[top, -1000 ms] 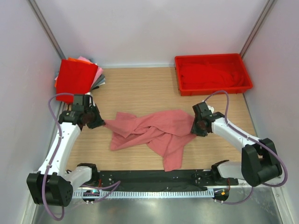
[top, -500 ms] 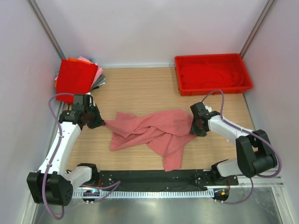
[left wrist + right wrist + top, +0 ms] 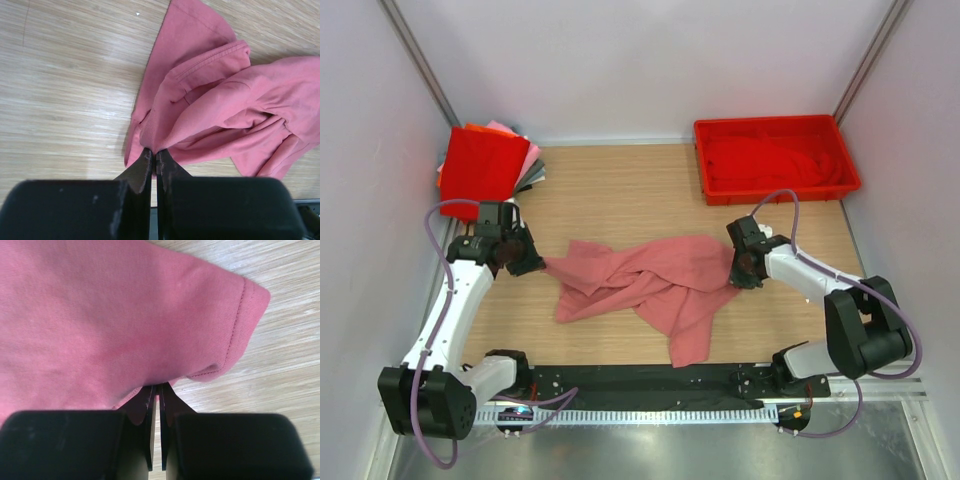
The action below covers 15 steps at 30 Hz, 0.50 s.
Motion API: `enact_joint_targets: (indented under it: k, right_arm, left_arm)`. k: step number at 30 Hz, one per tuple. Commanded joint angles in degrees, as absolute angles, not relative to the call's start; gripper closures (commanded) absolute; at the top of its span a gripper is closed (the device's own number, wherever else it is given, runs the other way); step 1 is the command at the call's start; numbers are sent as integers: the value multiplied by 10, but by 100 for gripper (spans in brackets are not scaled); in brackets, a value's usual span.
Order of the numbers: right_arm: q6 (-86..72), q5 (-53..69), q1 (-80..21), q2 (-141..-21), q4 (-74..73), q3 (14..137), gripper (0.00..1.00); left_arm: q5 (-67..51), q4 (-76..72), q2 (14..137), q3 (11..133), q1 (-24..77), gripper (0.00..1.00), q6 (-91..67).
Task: Fold and stack the t-shirts
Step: Flatten the tshirt out
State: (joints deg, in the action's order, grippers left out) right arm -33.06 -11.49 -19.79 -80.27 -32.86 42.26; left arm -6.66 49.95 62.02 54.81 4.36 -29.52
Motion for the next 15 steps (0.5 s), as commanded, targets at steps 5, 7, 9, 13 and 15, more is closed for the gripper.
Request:
enact_joint_targets:
  k: [5, 7, 9, 13, 15]
  right_arm:
    - [-321, -133, -199, -745, -392, 473, 93]
    - [-321, -131, -199, -733, -407, 476, 99]
    - [-322, -119, -199, -716, -415, 480, 99]
    - [-319, -86, -199, -686, -436, 503, 99]
    - [-312, -74, -199, -664, -459, 535, 99]
  left_arm:
    - [-68, 483, 620, 545, 40, 100, -289]
    - [-65, 484, 619, 544, 40, 100, -289]
    - [-62, 486, 615, 546, 40, 100, -290]
    - [-46, 495, 595, 555, 40, 100, -293]
    - [-50, 506, 582, 570, 40, 100, -292]
